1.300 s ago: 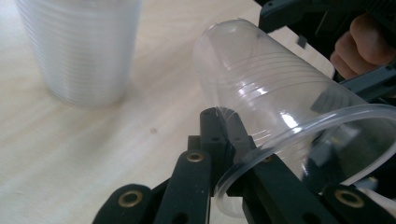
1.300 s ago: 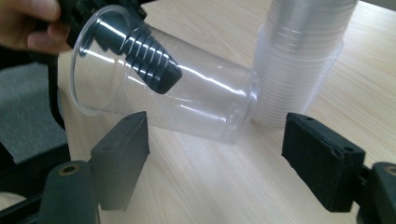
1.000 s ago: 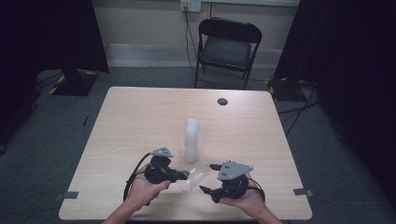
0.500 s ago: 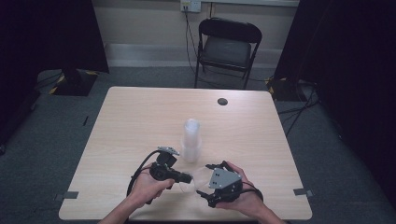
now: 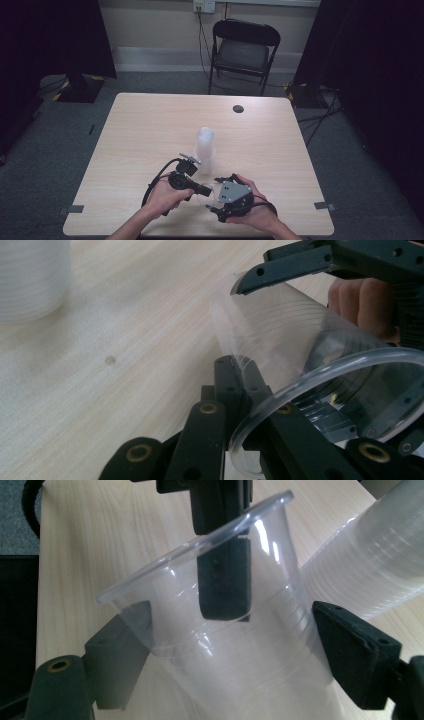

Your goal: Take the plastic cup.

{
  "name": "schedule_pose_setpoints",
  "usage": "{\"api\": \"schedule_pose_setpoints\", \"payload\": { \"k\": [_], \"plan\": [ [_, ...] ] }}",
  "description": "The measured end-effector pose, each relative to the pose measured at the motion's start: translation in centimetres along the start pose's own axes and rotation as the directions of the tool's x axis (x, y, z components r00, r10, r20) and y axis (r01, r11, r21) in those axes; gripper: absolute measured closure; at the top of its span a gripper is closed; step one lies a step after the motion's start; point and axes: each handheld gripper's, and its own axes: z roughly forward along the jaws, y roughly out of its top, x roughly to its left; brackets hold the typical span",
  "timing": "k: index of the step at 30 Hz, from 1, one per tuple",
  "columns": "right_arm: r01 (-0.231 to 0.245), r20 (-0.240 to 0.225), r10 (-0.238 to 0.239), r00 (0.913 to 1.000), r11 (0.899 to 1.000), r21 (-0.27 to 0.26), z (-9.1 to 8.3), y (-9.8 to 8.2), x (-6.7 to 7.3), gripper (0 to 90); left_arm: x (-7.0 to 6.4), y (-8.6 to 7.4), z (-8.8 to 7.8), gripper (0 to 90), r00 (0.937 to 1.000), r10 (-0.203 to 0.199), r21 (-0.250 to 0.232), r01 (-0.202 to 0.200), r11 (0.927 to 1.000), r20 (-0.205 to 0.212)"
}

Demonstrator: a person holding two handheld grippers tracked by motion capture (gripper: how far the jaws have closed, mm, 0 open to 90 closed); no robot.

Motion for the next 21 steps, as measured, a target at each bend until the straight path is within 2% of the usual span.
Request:
{"api": "schedule_pose_setpoints", "payload": {
  "k": [3,5,14,17,19,21],
  "plan": [
    [0.032,-0.004,-0.032,0.9995,0.999,0.008,0.30,0.22,0.36,20.8,0.08,0.12,0.31,89.8,1.0000,-0.003,0.025,0.004,0.9997,-0.009],
    [0.051,-0.009,-0.051,0.9986,0.999,0.009,0.48,0.45,0.52,20.7,0.07,0.18,0.44,89.8,1.0000,-0.001,0.022,0.001,0.9998,-0.007],
    [0.044,0.006,-0.044,0.9990,0.999,0.002,1.01,0.95,0.77,21.9,0.03,0.11,0.21,89.7,0.9988,-0.010,-0.002,0.010,0.9999,-0.047],
    [0.046,0.006,-0.046,0.9989,0.999,-0.002,1.05,0.97,0.76,22.7,-0.05,0.00,0.16,89.5,0.9981,0.003,-0.010,-0.004,0.9999,-0.062],
    [0.051,0.009,-0.051,0.9987,0.999,-0.002,1.03,0.95,0.81,26.0,-0.05,-0.01,0.09,89.1,0.9971,0.026,-0.023,-0.028,0.9993,-0.072],
    [0.048,0.018,-0.048,0.9987,0.999,-0.013,0.93,0.91,0.87,28.2,0.00,-0.03,-0.04,88.8,0.9973,0.020,-0.043,-0.023,0.9988,-0.070]
  ]
}}
